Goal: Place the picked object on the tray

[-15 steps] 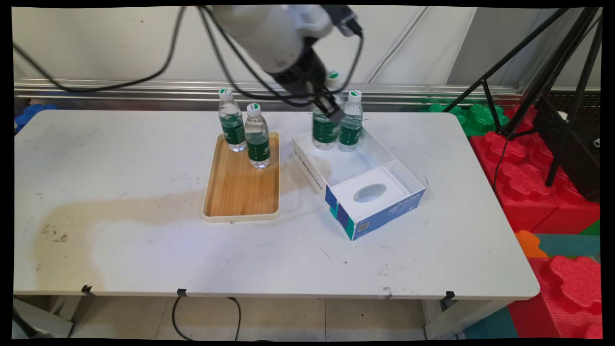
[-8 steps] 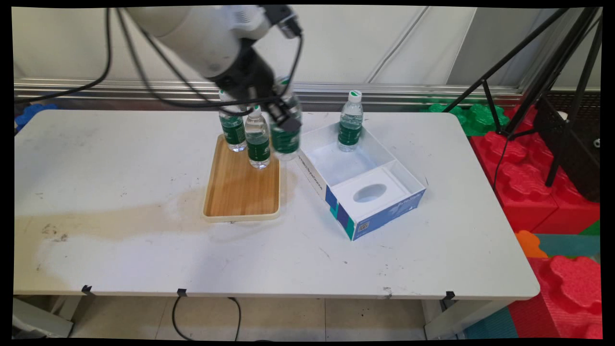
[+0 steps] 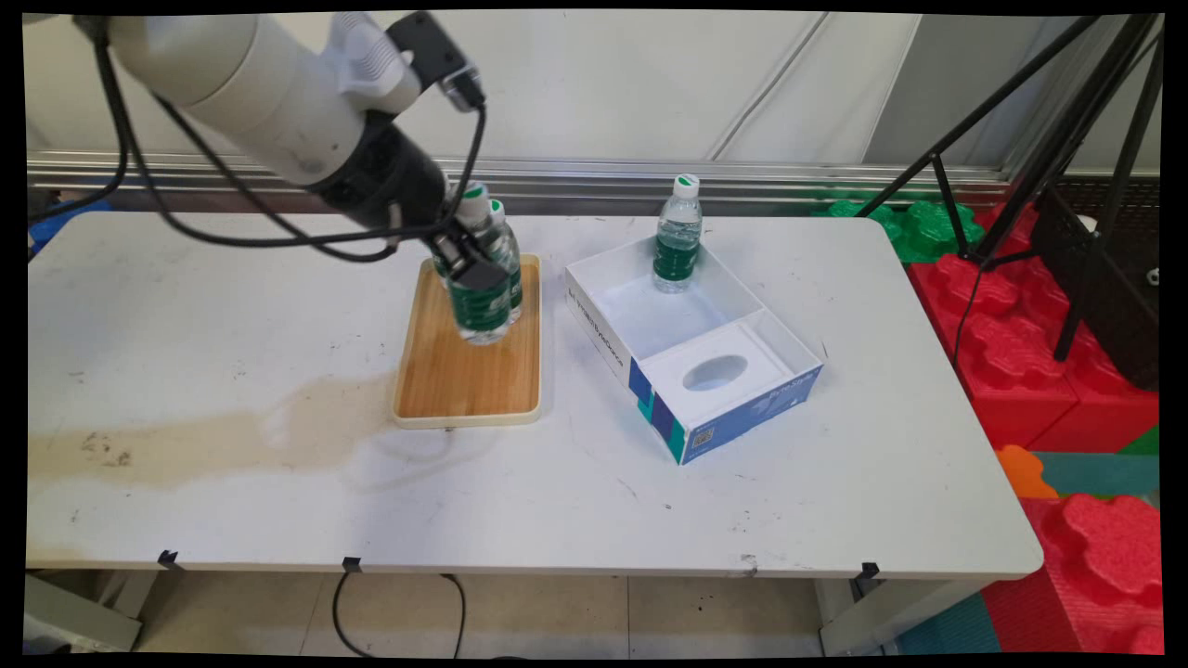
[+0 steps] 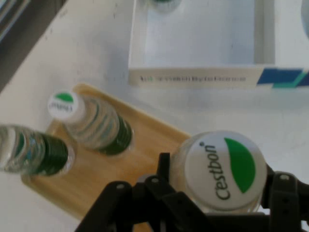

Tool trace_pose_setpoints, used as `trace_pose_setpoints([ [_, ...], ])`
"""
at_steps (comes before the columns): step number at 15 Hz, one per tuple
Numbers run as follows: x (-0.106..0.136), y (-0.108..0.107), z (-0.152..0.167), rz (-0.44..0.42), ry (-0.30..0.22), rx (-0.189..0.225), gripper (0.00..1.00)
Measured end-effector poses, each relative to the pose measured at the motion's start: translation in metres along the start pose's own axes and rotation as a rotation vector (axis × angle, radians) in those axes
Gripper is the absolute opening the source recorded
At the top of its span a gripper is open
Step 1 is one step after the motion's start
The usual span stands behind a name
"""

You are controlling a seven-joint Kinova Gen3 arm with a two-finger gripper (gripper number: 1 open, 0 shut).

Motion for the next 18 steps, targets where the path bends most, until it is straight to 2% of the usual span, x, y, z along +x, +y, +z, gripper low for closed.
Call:
trace_pose_setpoints([
  [4,-0.017,0.0,0.006,-0.019,-0.021,-0.008,0.0],
  [9,-0.025,0.0,0.026,-0.037,-0.021,-0.006,0.0],
  [18,-0.033,-0.001,0.088,-0.051,-0.017,-0.007,0.0],
])
